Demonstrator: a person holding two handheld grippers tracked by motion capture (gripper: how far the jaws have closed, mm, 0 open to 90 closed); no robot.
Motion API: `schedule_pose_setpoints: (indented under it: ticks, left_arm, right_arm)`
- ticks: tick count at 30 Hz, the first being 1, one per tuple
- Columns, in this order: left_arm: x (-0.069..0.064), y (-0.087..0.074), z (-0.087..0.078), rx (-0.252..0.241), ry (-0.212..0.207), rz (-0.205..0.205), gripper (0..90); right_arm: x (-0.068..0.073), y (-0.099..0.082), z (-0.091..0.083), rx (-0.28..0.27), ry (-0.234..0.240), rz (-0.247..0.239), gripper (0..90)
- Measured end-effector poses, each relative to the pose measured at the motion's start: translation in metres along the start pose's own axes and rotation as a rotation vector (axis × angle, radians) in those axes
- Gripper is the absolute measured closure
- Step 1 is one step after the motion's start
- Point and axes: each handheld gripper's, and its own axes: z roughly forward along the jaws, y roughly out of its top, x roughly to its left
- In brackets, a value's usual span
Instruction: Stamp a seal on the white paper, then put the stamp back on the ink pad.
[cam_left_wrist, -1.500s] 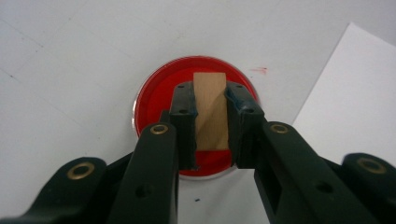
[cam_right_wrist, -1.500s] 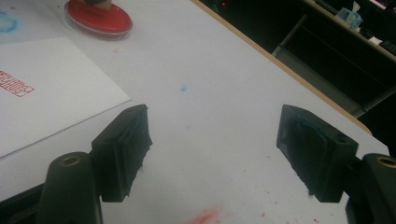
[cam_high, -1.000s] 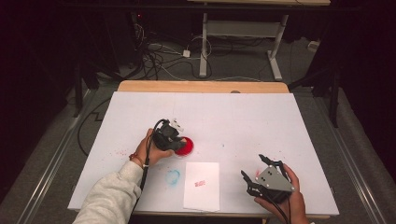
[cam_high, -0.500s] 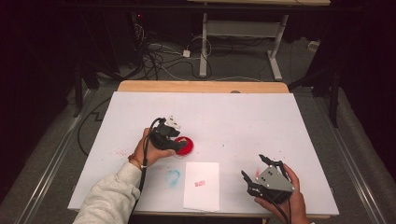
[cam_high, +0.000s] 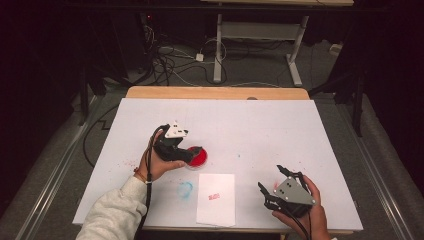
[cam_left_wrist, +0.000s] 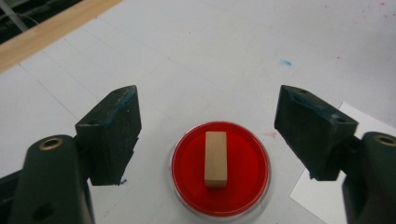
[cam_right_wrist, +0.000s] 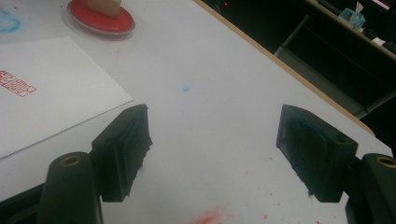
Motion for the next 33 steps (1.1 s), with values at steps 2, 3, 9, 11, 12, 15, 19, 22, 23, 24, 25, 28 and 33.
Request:
schedule_pose_setpoints:
  ticks: [2,3,9,11,12,15,19,22,23,24,25,28,33]
  left_arm:
    - [-0.002,0.0,-0.002,-0.016,0.003,0.006,19.6]
    - [-0.004,0.0,-0.002,-0.024,0.006,0.015,19.2]
    - [-0.012,0.001,-0.009,-0.061,0.015,0.074,17.7]
    - [-0.016,0.002,-0.011,-0.07,0.025,0.09,17.7]
    - [-0.018,0.003,-0.012,-0.072,0.031,0.101,17.7]
    - [-0.025,0.004,-0.015,-0.074,0.039,0.146,17.7]
    - [-0.033,0.005,-0.02,-0.081,0.05,0.18,18.7]
    - [-0.04,0.004,-0.025,-0.09,0.06,0.22,19.3]
    - [-0.042,0.004,-0.027,-0.092,0.067,0.229,19.3]
    - [-0.044,0.004,-0.028,-0.098,0.071,0.236,19.1]
    - [-0.046,0.004,-0.03,-0.101,0.08,0.247,18.7]
    - [-0.05,0.002,-0.036,-0.128,0.092,0.25,18.0]
    - [-0.054,-0.002,-0.046,-0.132,0.1,0.279,17.2]
  right_arm:
    - [0.0,0.001,0.001,0.001,0.003,0.006,26.2]
    - [0.0,0.001,0.001,0.003,0.002,0.005,26.2]
    - [-0.001,0.001,0.003,0.003,0.004,0.017,26.2]
    - [-0.001,0.001,0.003,0.001,0.008,0.02,26.2]
    - [-0.001,0.001,0.002,0.0,0.007,0.02,26.2]
    - [-0.001,0.001,0.002,-0.001,0.006,0.02,26.2]
    - [-0.001,0.002,0.001,-0.012,0.008,0.026,26.2]
    - [-0.002,0.003,0.002,-0.013,0.013,0.028,26.2]
    - [-0.002,0.003,0.002,-0.011,0.014,0.028,26.2]
    - [-0.001,0.003,0.003,-0.01,0.015,0.028,26.2]
    - [-0.001,0.003,0.003,-0.01,0.017,0.028,26.2]
    - [-0.001,0.003,0.002,-0.013,0.02,0.028,26.2]
    - [0.001,0.003,-0.001,-0.018,0.024,0.014,26.3]
